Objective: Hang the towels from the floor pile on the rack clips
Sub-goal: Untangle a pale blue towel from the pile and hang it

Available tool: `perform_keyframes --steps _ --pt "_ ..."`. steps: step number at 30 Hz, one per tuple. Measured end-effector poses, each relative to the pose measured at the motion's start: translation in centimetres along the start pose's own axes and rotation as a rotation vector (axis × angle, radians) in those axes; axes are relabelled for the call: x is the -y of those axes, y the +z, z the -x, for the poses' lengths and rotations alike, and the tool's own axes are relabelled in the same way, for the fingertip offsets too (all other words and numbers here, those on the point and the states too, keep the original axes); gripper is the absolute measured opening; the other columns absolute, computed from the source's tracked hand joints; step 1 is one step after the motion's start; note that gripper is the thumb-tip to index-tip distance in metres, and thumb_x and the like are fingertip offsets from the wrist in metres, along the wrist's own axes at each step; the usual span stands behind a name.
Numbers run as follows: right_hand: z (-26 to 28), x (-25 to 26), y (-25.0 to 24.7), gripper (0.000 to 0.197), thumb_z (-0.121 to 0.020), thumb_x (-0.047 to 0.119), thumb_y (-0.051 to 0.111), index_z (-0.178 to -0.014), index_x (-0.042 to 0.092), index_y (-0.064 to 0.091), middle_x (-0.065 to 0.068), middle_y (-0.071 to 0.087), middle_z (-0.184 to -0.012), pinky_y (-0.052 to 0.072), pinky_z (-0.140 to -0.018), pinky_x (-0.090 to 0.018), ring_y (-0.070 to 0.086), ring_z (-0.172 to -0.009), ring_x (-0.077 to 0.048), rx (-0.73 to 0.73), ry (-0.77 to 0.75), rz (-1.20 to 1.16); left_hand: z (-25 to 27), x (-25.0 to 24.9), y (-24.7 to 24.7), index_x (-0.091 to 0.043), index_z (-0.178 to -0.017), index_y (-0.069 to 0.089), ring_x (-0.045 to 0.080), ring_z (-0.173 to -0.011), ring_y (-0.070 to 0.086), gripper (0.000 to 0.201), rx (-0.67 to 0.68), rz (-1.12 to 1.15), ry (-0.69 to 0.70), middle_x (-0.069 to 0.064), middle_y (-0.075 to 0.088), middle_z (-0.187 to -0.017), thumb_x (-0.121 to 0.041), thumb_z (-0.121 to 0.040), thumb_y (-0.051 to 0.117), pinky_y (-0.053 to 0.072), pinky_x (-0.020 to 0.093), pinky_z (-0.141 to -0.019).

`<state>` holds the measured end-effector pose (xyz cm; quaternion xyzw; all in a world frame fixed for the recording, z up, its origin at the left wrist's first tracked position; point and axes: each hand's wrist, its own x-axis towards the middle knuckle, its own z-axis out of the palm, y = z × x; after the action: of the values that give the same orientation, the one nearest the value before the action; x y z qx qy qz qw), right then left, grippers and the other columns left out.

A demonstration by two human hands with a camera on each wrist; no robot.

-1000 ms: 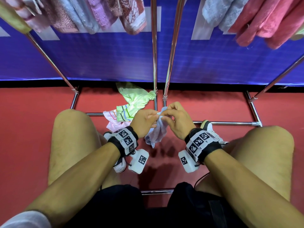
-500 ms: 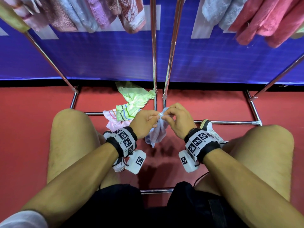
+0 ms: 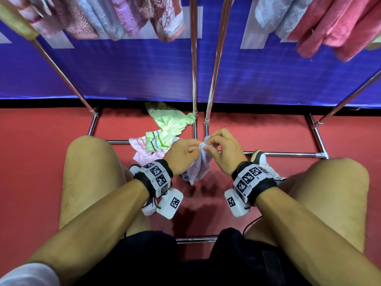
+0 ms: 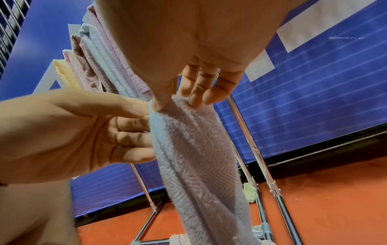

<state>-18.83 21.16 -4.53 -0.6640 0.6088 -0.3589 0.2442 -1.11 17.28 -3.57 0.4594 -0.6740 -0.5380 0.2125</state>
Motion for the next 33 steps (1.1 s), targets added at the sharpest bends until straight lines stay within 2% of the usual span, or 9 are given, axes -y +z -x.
perform_keyframes --steps 3,6,10,17,20,24,27,30,33 --pt "0.0 0.1 -0.2 0.009 -0.083 0.019 0.075 -0.081 0.014 0.067 0.009 0.048 -0.094 0.051 -0.075 -0.034 0.052 -0.077 -0.010 -0.006 0.018 0.000 0.3 -0.4 0.1 -0.008 -0.105 0.071 -0.002 -0.066 0.061 0.024 0.028 0.011 0.005 -0.020 0.067 -0.069 0.001 -0.084 0.064 0.049 0.019 -0.069" --pt "0.1 0.2 -0.3 0.017 -0.081 0.026 0.078 -0.077 0.015 0.066 0.009 0.047 -0.094 0.049 -0.075 -0.030 0.052 -0.078 -0.010 -0.012 0.053 0.005 0.6 -0.6 -0.2 -0.010 -0.102 0.072 0.011 -0.085 0.073 0.020 0.021 0.060 0.006 0.000 0.077 -0.087 -0.006 -0.083 0.075 0.056 0.031 -0.082" --pt "0.1 0.1 -0.4 0.024 -0.078 0.031 0.080 -0.073 0.012 0.067 0.008 0.047 -0.093 0.048 -0.073 -0.029 0.052 -0.078 -0.011 -0.032 0.058 0.022 0.5 -0.9 -0.5 -0.017 -0.086 0.071 -0.006 -0.054 0.053 0.012 0.011 -0.013 0.006 -0.016 0.061 -0.052 -0.006 -0.085 0.073 0.043 0.021 -0.065" --pt "-0.1 0.1 -0.4 0.023 -0.078 0.031 0.079 -0.074 0.012 0.067 0.005 0.050 -0.098 0.046 -0.074 -0.025 0.053 -0.078 -0.011 -0.048 0.093 0.033 0.7 -1.8 -0.8 -0.004 -0.093 0.070 -0.006 -0.049 0.050 0.005 -0.008 -0.027 0.054 -0.018 0.056 -0.046 -0.002 -0.091 0.065 0.046 0.015 -0.056" --pt "-0.2 0.1 -0.5 0.004 -0.078 0.011 0.072 -0.080 0.008 0.071 -0.002 0.050 -0.114 0.045 -0.082 -0.029 0.056 -0.093 -0.019 0.036 0.124 0.030 0.7 -1.8 -1.0 -0.003 -0.093 0.071 -0.007 -0.051 0.050 0.005 -0.022 -0.034 0.069 -0.017 0.059 -0.050 -0.003 -0.091 0.066 0.045 0.014 -0.057" --pt "-0.3 -0.4 -0.8 0.021 -0.076 0.005 0.062 -0.092 0.011 0.073 -0.004 0.048 -0.133 0.034 -0.087 -0.018 0.052 -0.112 -0.016 0.150 0.201 0.093 0.2 -1.4 -1.5 -0.009 -0.096 0.074 -0.004 -0.057 0.049 0.009 -0.029 -0.072 0.099 -0.019 0.061 -0.059 -0.007 -0.091 0.066 0.044 0.017 -0.061" --pt "-0.4 -0.4 -0.8 0.013 -0.076 0.008 0.062 -0.084 0.008 0.072 -0.006 0.066 -0.109 0.040 -0.081 -0.022 0.061 -0.100 -0.025 0.105 0.144 0.124 -0.1 -1.1 -1.9 -0.027 -0.078 0.068 0.002 -0.054 0.037 0.024 -0.046 -0.160 0.153 -0.017 0.043 -0.053 -0.008 -0.091 0.065 0.036 0.016 -0.059" --pt "-0.4 -0.6 -0.5 0.010 -0.077 0.019 0.063 -0.073 0.012 0.069 -0.002 0.068 -0.076 0.048 -0.070 -0.034 0.060 -0.074 -0.025 0.024 0.134 0.130 -0.5 -0.7 -2.1 -0.015 -0.087 0.072 0.006 -0.056 0.031 0.011 -0.086 -0.181 0.133 -0.007 0.034 -0.059 -0.010 -0.092 0.064 0.033 0.021 -0.059" --pt "-0.6 -0.5 -0.6 0.009 -0.079 0.022 0.074 -0.075 0.017 0.068 0.001 0.065 -0.068 0.044 -0.061 -0.020 0.057 -0.065 -0.019 -0.026 0.188 0.042 -0.7 -0.5 -2.2 -0.011 -0.094 0.071 0.006 -0.054 0.032 0.008 -0.132 -0.155 0.110 -0.009 0.035 -0.058 -0.013 -0.092 0.064 0.036 0.022 -0.059"
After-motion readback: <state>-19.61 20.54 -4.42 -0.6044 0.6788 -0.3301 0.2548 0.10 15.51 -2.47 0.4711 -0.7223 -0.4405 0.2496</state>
